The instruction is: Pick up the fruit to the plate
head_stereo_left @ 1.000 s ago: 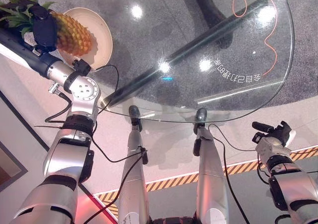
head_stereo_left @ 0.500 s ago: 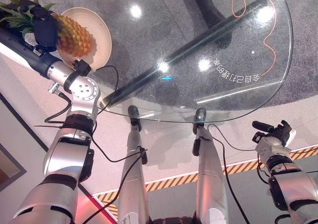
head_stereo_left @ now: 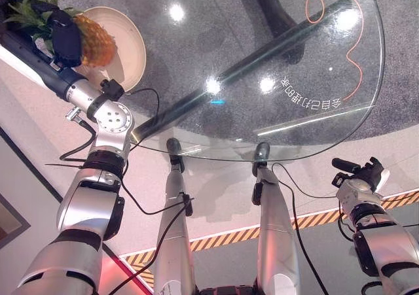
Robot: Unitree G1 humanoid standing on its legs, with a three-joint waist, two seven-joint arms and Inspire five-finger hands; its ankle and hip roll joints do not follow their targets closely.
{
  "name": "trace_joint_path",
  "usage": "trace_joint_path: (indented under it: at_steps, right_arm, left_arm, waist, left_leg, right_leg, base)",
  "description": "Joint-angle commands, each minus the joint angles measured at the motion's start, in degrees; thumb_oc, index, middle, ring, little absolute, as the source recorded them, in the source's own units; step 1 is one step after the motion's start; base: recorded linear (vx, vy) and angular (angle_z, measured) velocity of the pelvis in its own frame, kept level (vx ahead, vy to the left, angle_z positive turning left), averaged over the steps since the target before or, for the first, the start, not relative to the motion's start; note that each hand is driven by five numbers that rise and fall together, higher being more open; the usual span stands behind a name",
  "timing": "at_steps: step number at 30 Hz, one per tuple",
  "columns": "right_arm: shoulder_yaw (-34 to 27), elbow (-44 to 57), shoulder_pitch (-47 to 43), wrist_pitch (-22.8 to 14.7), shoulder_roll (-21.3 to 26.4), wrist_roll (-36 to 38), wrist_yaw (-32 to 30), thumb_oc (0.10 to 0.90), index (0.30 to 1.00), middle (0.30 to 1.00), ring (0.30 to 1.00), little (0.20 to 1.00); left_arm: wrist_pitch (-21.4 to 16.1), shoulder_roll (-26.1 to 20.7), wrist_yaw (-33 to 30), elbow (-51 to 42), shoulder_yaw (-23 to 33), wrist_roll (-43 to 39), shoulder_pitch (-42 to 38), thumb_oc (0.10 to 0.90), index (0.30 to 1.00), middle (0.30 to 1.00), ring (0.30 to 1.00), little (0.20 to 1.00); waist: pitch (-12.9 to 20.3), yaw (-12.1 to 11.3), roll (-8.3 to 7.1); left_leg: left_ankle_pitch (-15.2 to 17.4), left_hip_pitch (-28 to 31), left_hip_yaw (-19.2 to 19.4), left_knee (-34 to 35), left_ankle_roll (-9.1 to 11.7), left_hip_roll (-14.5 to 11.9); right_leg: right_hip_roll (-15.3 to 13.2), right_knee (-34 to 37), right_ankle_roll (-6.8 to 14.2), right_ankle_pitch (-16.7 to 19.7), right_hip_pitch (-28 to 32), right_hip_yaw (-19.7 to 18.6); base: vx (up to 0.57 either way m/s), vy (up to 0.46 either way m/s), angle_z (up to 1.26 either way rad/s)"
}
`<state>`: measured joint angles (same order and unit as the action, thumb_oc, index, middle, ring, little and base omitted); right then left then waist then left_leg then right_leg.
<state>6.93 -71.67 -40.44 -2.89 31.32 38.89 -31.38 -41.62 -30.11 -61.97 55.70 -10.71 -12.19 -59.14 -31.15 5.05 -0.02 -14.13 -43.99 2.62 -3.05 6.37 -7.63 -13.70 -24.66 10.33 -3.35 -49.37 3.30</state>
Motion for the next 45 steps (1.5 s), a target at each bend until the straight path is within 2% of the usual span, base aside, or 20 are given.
trace_joint_path:
  at_steps: [1, 16, 19, 20, 21, 22, 23, 45]
  right_arm:
    - [1.32, -4.62, 0.62, -1.56, 1.22, 0.66, -1.76, 0.8, 0.9, 0.9, 0.9, 0.9]
    - [0.99, -4.56, 0.59, -1.97, 0.82, 0.61, -2.3, 0.8, 0.9, 0.9, 0.9, 0.9]
    - [0.82, -4.46, 0.62, -2.04, 0.6, 0.53, -2.4, 0.8, 0.9, 0.9, 0.9, 0.9]
    - [0.81, -4.41, 0.65, -2.04, 0.5, 0.55, -2.49, 0.8, 0.9, 0.9, 0.9, 0.9]
    - [0.74, -4.43, 0.69, -2.03, 0.53, 0.66, -2.45, 0.8, 0.9, 0.9, 0.9, 0.9]
    - [0.66, -4.5, 0.71, -2.01, 0.53, 0.75, -2.41, 0.8, 0.9, 0.9, 0.9, 0.9]
    - [0.59, -4.54, 0.71, -2.03, 0.47, 0.74, -2.44, 0.8, 0.9, 0.9, 0.9, 0.9]
    - [-0.89, -4.3, 1.1, -2.35, 0.1, 0.89, -3.07, 0.8, 0.9, 0.9, 0.9, 0.9]
  left_arm:
    - [-5.68, -6.3, -1.08, 1.63, 1.2, 1.43, -8.47, 0.394, 0.552, 0.552, 0.552, 0.494]
    - [-6.67, -5.08, -1.26, -0.47, 0.84, 1.63, -7.37, 0.405, 0.561, 0.561, 0.561, 0.505]
    - [-7.05, -4.69, -0.56, -0.94, 0.88, 1.3, -6.93, 0.429, 0.582, 0.582, 0.582, 0.529]
    - [-7.07, -4.56, -0.3, -1.15, 0.83, 1.2, -6.79, 0.473, 0.62, 0.62, 0.62, 0.573]
    - [-7.15, -4.45, 0.05, -1.33, 0.77, 1.07, -6.6, 0.58, 0.712, 0.712, 0.712, 0.68]
    - [-7.29, -4.31, 0.42, -1.5, 0.77, 1.06, -6.31, 0.753, 0.86, 0.86, 0.86, 0.853]
    - [-7.35, -4.13, 0.6, -1.66, 0.8, 1.24, -6.11, 0.8, 0.9, 0.9, 0.9, 0.9]
    - [-9.09, -1.41, 4.59, -6.89, 0.27, 1.09, -1.15, 0.8, 0.9, 0.9, 0.9, 0.9]
  waist:
    - [1.35, -1.07, -3.48]
    - [1.35, -1.53, -3.44]
    - [1.35, -1.68, -3.51]
    - [1.35, -1.73, -3.53]
    - [1.35, -1.78, -3.58]
    - [1.35, -1.86, -3.61]
    - [1.35, -1.91, -3.65]
    - [1.35, -3.21, -3.07]
  left_leg:
    - [10.7, -0.14, -2.06, -9.79, 2.49, -1.41]
    - [10.81, -0.33, -2.4, -9.93, 2.33, -1.1]
    - [10.91, -0.42, -2.43, -10.18, 2.34, -1.1]
    - [10.93, -0.41, -2.45, -10.24, 2.34, -1.11]
    - [10.97, -0.41, -2.47, -10.34, 2.34, -1.1]
    - [11.0, -0.43, -2.51, -10.47, 2.33, -1.07]
    - [11.05, -0.4, -2.54, -10.53, 2.3, -1.03]
    - [11.44, -0.57, -2.95, -11.28, 2.03, -0.63]
  right_leg:
    - [2.17, 11.22, -1.43, 6.53, 5.2, 2.05]
    - [2.1, 11.08, -1.37, 6.46, 5.2, 2.33]
    - [2.04, 10.96, -1.37, 6.38, 5.24, 2.48]
    - [2.03, 10.91, -1.36, 6.38, 5.28, 2.51]
    - [2.02, 10.87, -1.35, 6.37, 5.32, 2.54]
    - [2.0, 10.82, -1.34, 6.38, 5.36, 2.6]
    - [2.01, 10.81, -1.35, 6.42, 5.42, 2.64]
    - [1.4, 9.91, -1.05, 6.32, 5.48, 3.35]
  base:
    - [0.0, 0.0, 0.0]
    - [0.0, 0.0, 0.0]
    - [0.0, 0.0, 0.0]
    - [0.0, 0.0, 0.0]
    - [0.0, 0.0, 0.0]
    - [0.0, 0.0, 0.0]
    - [0.0, 0.0, 0.0]
    - [0.0, 0.0, 0.0]
